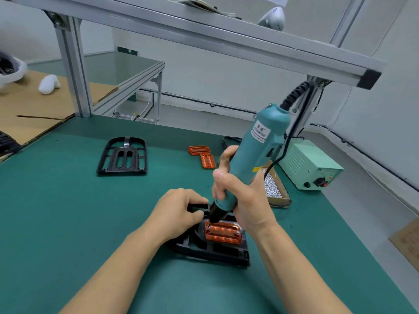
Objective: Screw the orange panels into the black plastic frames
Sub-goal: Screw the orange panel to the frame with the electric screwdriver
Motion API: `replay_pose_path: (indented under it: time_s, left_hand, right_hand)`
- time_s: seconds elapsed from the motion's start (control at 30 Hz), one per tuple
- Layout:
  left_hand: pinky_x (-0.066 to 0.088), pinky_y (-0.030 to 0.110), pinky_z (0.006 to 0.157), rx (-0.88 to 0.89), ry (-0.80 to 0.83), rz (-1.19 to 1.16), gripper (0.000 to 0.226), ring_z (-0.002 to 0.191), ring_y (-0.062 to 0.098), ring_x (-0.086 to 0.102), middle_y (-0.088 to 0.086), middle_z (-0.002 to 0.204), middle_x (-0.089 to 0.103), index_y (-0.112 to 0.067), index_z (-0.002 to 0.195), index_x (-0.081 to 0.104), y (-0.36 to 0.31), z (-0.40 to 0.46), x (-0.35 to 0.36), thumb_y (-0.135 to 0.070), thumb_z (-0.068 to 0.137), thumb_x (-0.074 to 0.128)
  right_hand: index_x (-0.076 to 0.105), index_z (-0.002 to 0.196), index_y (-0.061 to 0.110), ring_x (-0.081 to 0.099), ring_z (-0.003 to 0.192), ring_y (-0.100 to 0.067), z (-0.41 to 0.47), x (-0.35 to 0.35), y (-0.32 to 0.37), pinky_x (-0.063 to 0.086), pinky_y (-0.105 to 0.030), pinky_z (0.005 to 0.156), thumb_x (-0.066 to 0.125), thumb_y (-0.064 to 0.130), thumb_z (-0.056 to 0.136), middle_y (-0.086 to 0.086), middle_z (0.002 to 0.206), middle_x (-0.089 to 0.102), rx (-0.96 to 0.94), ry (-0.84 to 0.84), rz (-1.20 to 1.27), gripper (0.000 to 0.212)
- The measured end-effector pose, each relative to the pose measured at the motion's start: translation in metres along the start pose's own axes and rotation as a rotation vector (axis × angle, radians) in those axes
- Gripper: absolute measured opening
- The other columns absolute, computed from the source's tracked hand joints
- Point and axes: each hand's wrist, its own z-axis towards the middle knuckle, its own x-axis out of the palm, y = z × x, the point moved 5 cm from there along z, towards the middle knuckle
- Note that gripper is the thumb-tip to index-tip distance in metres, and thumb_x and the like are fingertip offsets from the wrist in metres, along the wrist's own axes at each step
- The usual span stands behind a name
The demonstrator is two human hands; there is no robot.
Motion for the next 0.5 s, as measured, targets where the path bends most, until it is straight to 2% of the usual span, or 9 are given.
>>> replay_pose_path:
  time_s: [0.13,0.2,0.23,0.3,0.4,0.5]
  left_hand:
    - [0.043,0.03,0.09,0.081,0.005,0.126,0.026,0.1,0.014,0.054,-0.012,0.103,0.067,-0.029,0.098,0.071,-0.006,0.002,0.003,-0.015,0.079,0.06]
    - [0.041,0.033,0.084,0.118,0.003,0.144,0.011,0.096,0.019,0.048,-0.009,0.09,0.063,-0.024,0.08,0.061,-0.006,0.002,0.004,-0.013,0.077,0.06]
    - [0.038,0.033,0.08,0.137,-0.003,0.147,0.01,0.092,0.018,0.043,-0.01,0.083,0.059,-0.021,0.077,0.055,-0.006,0.001,0.005,-0.013,0.077,0.061]
    - [0.032,0.031,0.076,0.174,-0.012,0.18,0.011,0.087,0.015,0.036,-0.016,0.074,0.049,-0.017,0.076,0.051,-0.004,0.002,0.006,-0.015,0.079,0.061]
    - [0.03,0.029,0.074,0.196,-0.018,0.22,0.012,0.088,0.015,0.037,-0.016,0.071,0.042,-0.012,0.073,0.053,-0.005,0.004,0.008,-0.018,0.08,0.061]
    - [0.03,0.028,0.071,0.204,0.004,0.241,0.031,0.089,0.017,0.041,-0.017,0.071,0.046,-0.025,0.053,0.043,-0.007,0.003,0.009,-0.02,0.08,0.059]
  right_hand:
    - [0.055,0.094,0.023,0.042,0.044,-0.016,-0.004,0.005,0.006,0.043,-0.03,0.055,0.064,0.006,0.078,-0.003,0.061,0.048,0.008,0.07,-0.004,0.026]
    - [0.057,0.091,0.025,0.04,0.043,-0.016,-0.003,0.01,0.007,0.04,-0.03,0.054,0.065,0.006,0.076,-0.003,0.059,0.047,0.024,0.081,-0.015,0.025]
    - [0.057,0.089,0.025,0.039,0.043,-0.016,-0.001,0.011,0.007,0.039,-0.03,0.053,0.065,0.005,0.076,-0.003,0.057,0.047,0.035,0.054,-0.022,0.025]
    - [0.057,0.086,0.023,0.037,0.042,-0.018,0.001,0.008,0.006,0.038,-0.029,0.052,0.064,0.004,0.074,-0.002,0.052,0.045,0.057,-0.08,-0.055,0.023]
    - [0.054,0.085,0.018,0.038,0.041,-0.017,0.005,0.003,0.002,0.038,-0.027,0.05,0.063,0.009,0.073,0.003,0.05,0.046,0.068,-0.313,-0.136,0.018]
    - [0.052,0.087,0.014,0.04,0.042,-0.016,0.009,0.004,0.0,0.04,-0.026,0.048,0.065,0.008,0.073,0.001,0.051,0.046,0.076,-0.428,-0.197,0.02]
